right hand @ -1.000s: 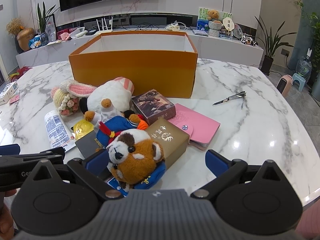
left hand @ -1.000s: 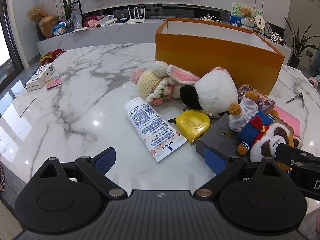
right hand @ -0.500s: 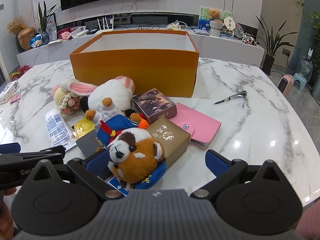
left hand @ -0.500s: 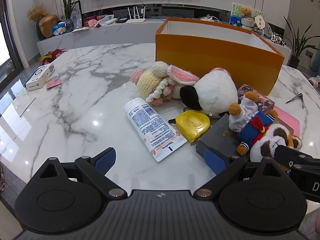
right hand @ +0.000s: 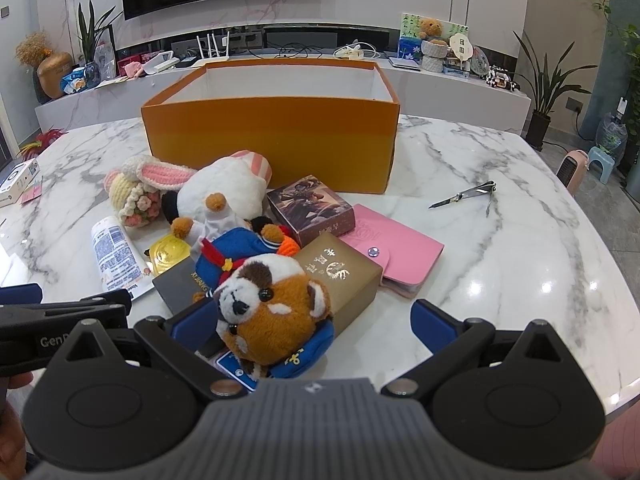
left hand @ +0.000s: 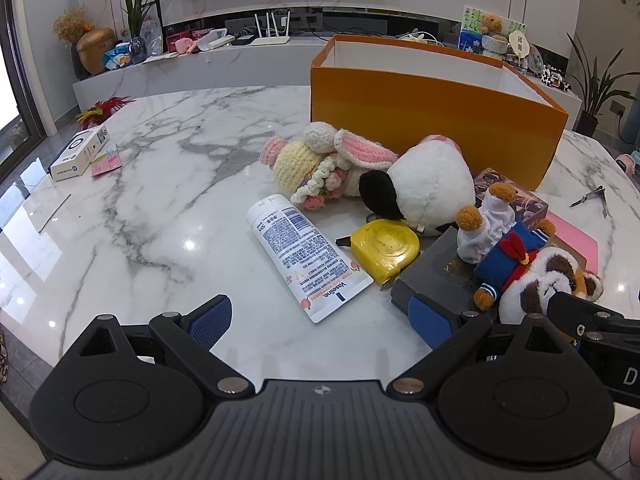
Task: Organize objects
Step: 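Grasp the black XI JIANG NAN box with the left tool while the right tool grasps the sailor dog plush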
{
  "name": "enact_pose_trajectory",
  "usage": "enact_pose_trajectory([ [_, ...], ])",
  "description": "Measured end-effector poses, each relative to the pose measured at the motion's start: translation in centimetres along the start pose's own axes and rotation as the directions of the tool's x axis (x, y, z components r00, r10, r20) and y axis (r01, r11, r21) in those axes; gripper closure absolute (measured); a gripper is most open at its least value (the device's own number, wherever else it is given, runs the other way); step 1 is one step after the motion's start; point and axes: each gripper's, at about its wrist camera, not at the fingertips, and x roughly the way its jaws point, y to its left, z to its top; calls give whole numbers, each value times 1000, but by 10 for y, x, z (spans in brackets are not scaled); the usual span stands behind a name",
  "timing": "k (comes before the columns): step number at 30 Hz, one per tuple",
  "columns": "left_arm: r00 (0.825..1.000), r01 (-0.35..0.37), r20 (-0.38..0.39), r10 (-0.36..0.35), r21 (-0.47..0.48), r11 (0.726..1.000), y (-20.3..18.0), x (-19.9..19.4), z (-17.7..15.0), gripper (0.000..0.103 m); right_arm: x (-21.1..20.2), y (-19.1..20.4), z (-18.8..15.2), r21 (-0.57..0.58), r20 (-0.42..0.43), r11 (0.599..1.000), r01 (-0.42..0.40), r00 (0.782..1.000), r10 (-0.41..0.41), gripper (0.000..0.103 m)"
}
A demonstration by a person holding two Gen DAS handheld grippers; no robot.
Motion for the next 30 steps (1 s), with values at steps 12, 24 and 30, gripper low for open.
enact_pose_trajectory([
  [12,999,35,-24,-36,-39,999,24,10,3,0,10,-8,-2,7,14,992,-123,992,123,1],
  [24,991,119,-66,-119,-6,993,23,21,-2,0,47,-7,19,-158,-24,946,-283,959,283,30],
  [30,987,150,-57,-149,8,989,21,21,0,0,52,7,21,-233,-23,931,-280,959,283,29],
])
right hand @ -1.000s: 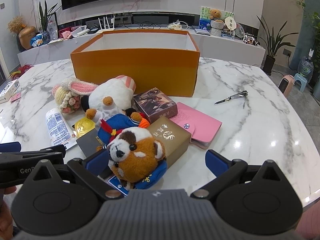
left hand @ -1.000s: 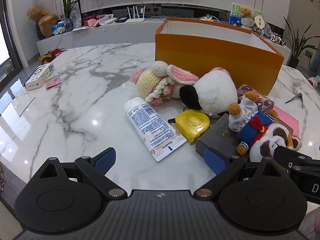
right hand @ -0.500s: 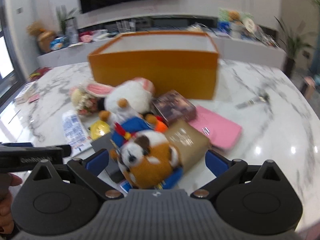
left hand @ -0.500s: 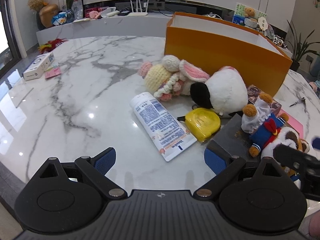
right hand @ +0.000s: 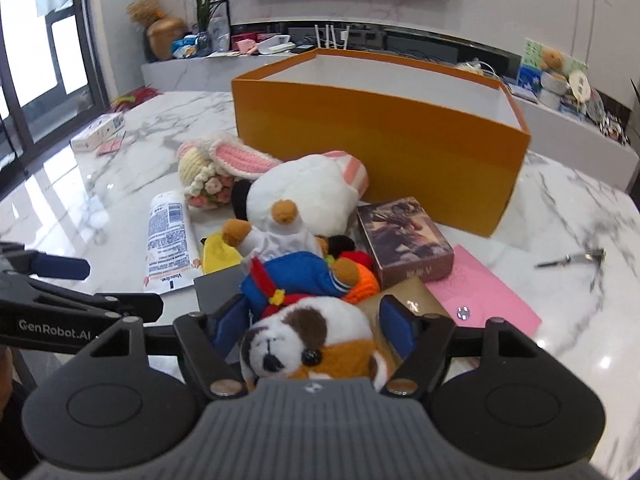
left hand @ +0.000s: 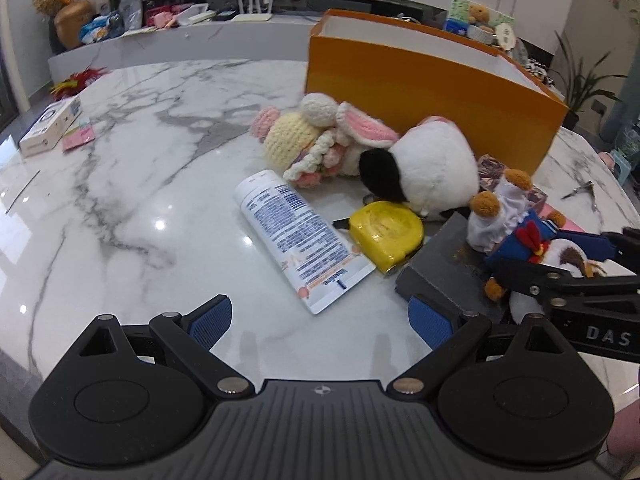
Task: Organize objects
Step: 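Grasp the black XI JIANG NAN box with the left tool while the right tool grasps the sailor dog plush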
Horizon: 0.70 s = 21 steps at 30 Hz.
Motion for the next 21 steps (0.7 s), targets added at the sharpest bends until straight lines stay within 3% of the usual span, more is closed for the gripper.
enact_pose_trajectory([
  [2,1000,20,18,-20,44,999,-6,-1,-1,0,1,-2,1,-7,4,1000,-6,1000,6,34],
  [3,999,30,31,-32,81,996,-10,-2,-1,0,2,-5,2,-16,6,1000,-19,1000,19,47],
  [8,993,40,94,-69,279,959,-36,-5,-2,0,5,-27,10,50,1,992,-114,993,115,50],
  [15,964,167,87,-253,542,824,-74,4,1,0,-15,-42,3,105,27,991,-87,996,85,50],
  [18,959,193,59,-277,582,790,-82,13,0,0,-23,-57,-2,164,37,982,-94,995,89,50],
  [21,960,187,59,-275,598,780,-86,19,-1,0,-27,-63,-5,182,44,979,-90,996,83,50],
])
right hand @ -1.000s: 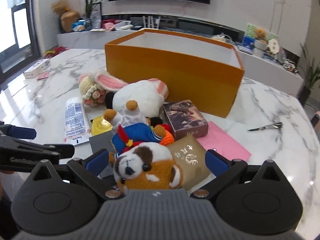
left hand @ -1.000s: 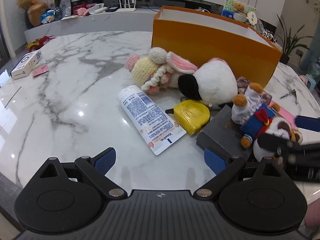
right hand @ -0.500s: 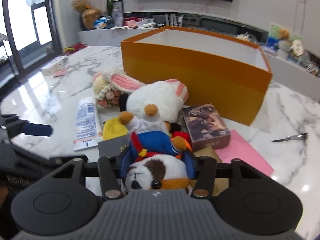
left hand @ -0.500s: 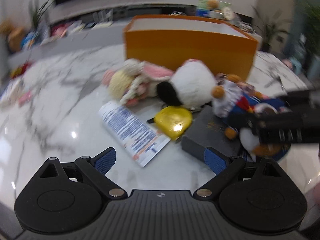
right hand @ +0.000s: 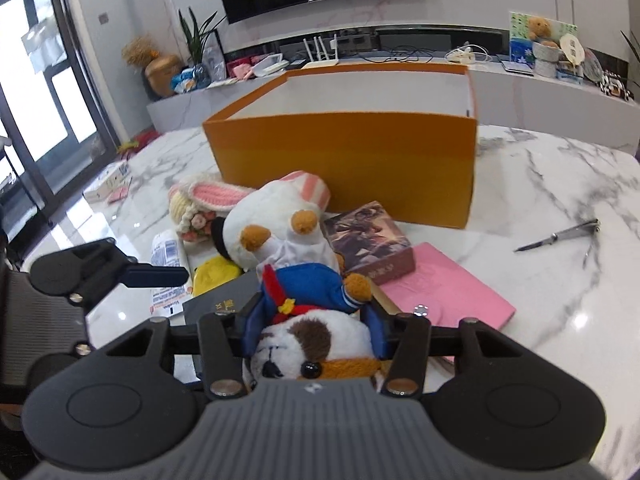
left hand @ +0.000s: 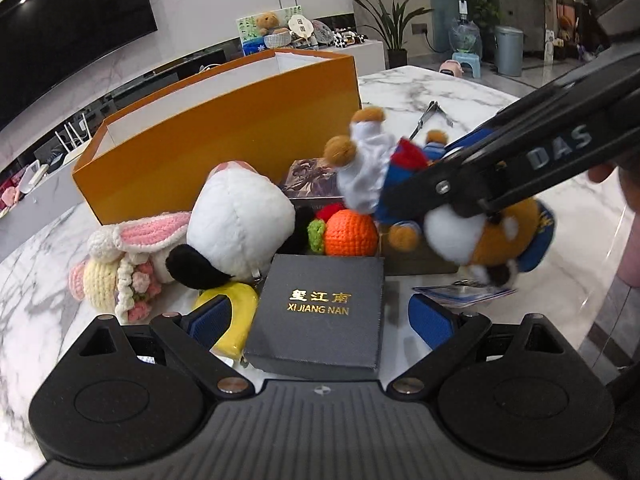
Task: Organize objects
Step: 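Grasp the black XI JIANG NAN box with the left tool while the right tool grasps the sailor dog plush, then lift the black box with the left tool while the right tool carries the dog plush over the orange box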
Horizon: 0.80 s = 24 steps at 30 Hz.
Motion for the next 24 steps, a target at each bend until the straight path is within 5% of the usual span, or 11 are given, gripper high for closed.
enact_pose_trajectory([
  [7,988,144,-56,-147,-54,988,18,24,1,0,-1,-1,1,16,11,1000,-15,1000,14,55],
  [15,997,63,-41,-59,108,992,-1,27,-4,3,6,-1,0,16,-19,999,-28,999,28,57],
  [17,995,95,-40,-92,90,991,1,26,-4,12,10,3,-1,-2,-33,1000,-29,999,29,56],
  [24,994,108,-29,-107,65,992,4,28,-7,10,15,13,-4,-49,-44,999,5,999,-7,55],
])
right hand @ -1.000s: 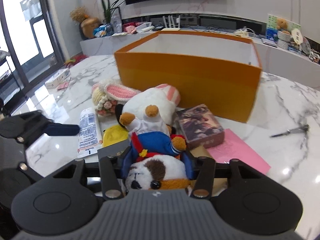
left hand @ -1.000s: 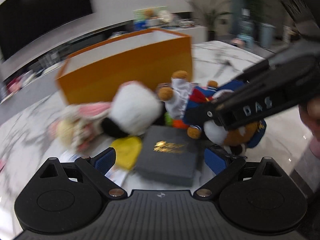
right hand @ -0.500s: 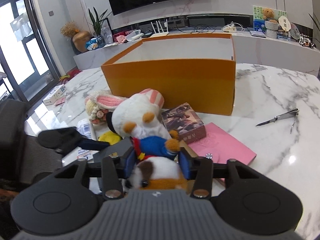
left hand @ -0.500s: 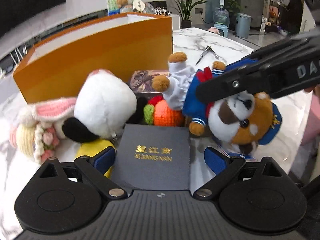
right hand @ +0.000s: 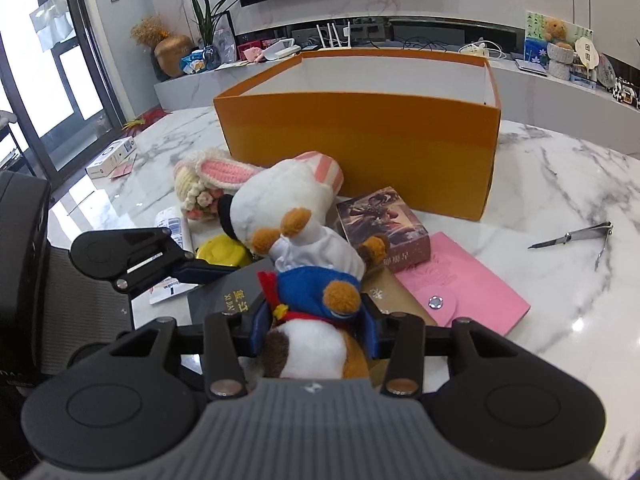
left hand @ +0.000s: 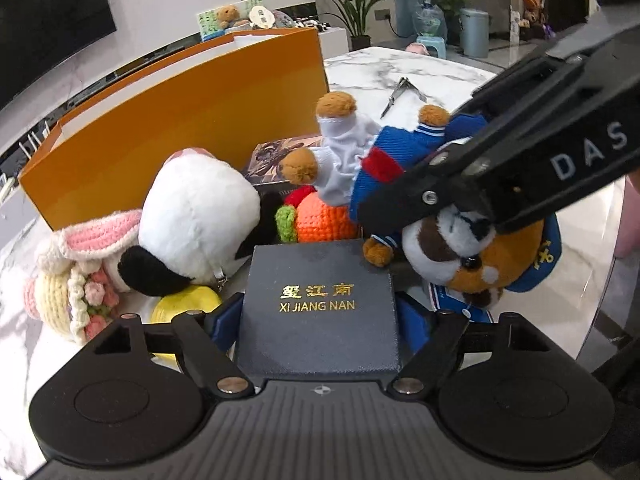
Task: Organize objects
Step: 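Lift the black box with the left tool while the right tool carries the dog plush over the orange box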
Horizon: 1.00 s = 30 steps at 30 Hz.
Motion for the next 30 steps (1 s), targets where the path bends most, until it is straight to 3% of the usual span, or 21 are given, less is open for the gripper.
enact_pose_trajectory([
  [5,1000,27,-9,-27,-34,999,5,-4,-1,14,-5,8,-7,-49,-7,998,50,999,-50,60],
  [9,999,43,-23,-45,-89,995,11,-4,1,15,-5,0,-7,-5,-2,999,32,999,-32,63],
  [15,1000,-5,-14,4,-82,997,10,-15,1,15,-9,3,-6,1,14,1000,29,999,-29,64],
  [30,993,-116,4,119,-171,978,29,-43,10,15,-20,12,-5,42,48,999,34,998,-36,64],
])
